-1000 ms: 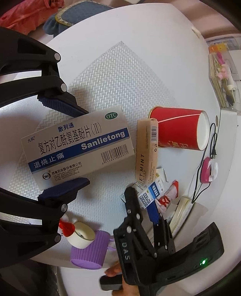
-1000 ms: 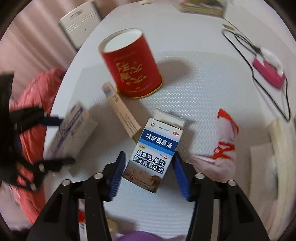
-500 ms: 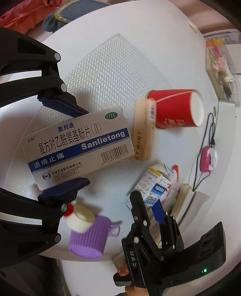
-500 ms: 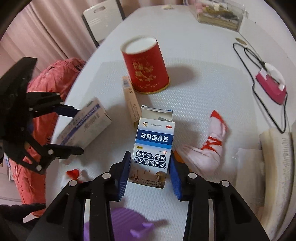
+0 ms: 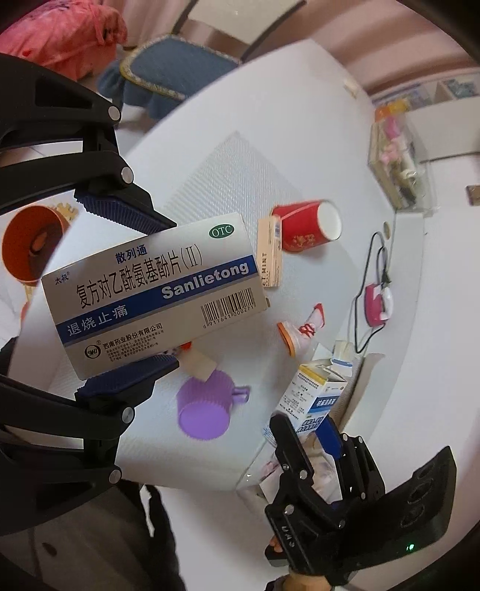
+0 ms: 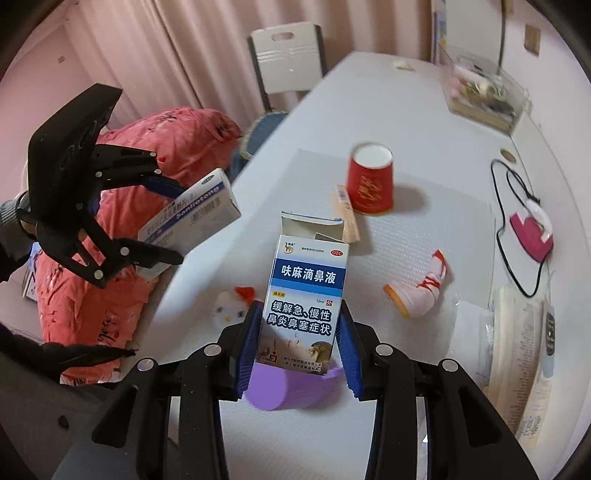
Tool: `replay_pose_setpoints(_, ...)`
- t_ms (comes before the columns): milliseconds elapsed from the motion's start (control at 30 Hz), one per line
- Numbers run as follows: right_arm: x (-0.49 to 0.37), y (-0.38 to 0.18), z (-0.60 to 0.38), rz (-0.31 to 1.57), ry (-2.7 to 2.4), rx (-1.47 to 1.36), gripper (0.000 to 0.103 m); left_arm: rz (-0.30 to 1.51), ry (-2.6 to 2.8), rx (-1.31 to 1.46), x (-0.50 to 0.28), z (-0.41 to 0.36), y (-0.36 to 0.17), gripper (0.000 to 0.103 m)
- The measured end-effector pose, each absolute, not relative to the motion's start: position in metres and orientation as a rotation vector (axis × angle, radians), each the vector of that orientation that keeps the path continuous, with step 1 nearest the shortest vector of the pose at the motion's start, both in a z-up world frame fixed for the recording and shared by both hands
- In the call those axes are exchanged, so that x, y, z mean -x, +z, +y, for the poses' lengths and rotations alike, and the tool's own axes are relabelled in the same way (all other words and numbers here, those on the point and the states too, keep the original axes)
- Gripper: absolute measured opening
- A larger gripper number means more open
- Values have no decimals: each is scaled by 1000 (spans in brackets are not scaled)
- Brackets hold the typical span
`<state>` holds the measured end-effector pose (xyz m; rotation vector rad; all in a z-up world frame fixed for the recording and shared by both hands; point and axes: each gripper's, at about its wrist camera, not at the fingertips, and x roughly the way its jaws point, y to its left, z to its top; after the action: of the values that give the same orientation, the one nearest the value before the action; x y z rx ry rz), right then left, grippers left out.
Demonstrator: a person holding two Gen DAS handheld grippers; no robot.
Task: Collect trash
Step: 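Carry both medicine boxes down to the orange floor bin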
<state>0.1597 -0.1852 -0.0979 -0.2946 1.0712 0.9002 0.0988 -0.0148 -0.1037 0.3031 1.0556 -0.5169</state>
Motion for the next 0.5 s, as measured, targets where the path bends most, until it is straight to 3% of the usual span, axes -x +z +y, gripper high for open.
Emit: replay_pose_setpoints(500,-107,-61,-109,957,1158,381,40,1034,-319,-244,-13,27,-71,68)
